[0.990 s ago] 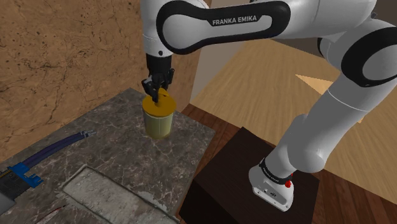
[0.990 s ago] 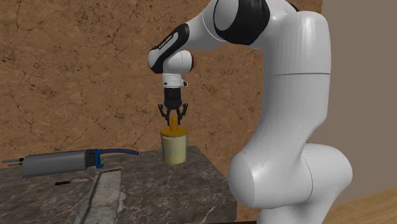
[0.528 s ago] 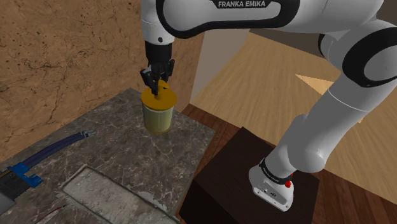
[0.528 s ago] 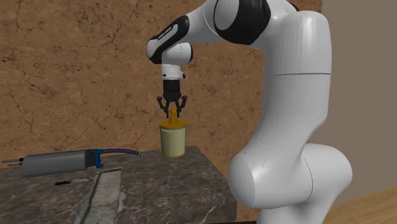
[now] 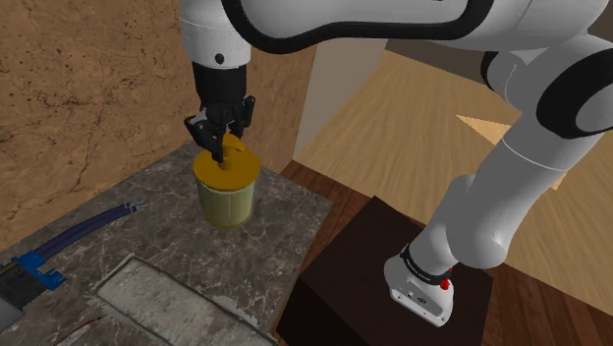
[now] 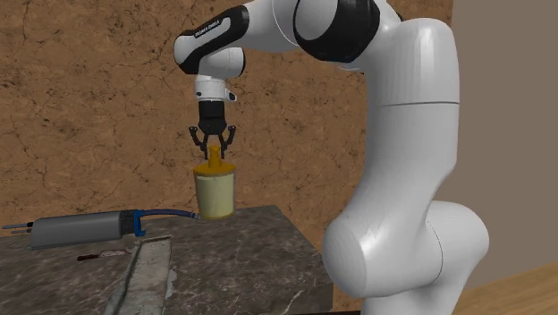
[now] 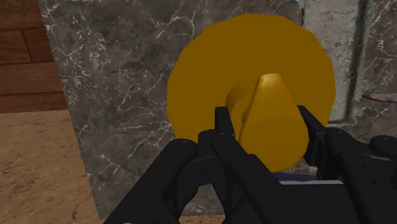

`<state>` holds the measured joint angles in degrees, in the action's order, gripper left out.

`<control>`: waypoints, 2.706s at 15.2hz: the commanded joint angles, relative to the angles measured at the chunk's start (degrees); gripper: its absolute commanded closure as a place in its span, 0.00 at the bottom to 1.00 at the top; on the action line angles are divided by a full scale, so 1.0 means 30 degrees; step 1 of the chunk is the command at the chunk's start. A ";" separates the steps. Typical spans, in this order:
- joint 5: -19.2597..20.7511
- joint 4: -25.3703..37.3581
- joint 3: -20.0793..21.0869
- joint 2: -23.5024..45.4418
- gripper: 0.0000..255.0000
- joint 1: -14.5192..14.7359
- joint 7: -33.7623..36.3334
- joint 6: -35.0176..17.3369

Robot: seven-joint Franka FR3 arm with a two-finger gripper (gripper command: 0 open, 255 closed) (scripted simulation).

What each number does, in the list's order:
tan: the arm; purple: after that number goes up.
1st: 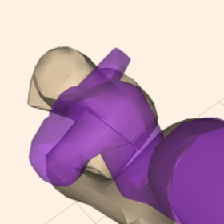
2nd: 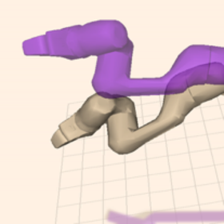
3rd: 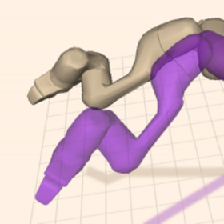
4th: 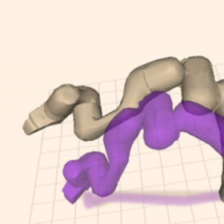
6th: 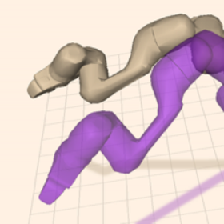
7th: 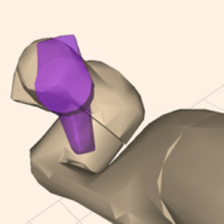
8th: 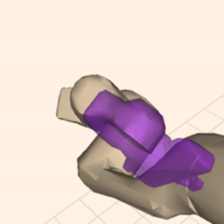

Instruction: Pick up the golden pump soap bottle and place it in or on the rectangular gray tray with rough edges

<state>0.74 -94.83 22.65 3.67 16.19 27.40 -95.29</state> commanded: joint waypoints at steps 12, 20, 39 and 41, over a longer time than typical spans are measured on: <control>0.2173 0.7867 0.2384 0.4774 1.00 0.4517 0.6373 0.3599; 0.2779 0.8705 0.2613 0.6010 1.00 0.5752 0.7646 0.3336; 0.2445 0.2652 0.2506 0.5225 1.00 0.4895 0.7571 -0.1957; 0.2475 0.2188 0.2484 0.5264 1.00 0.4864 0.7590 -0.2453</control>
<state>8.20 -87.47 30.12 19.60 30.91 50.21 -101.91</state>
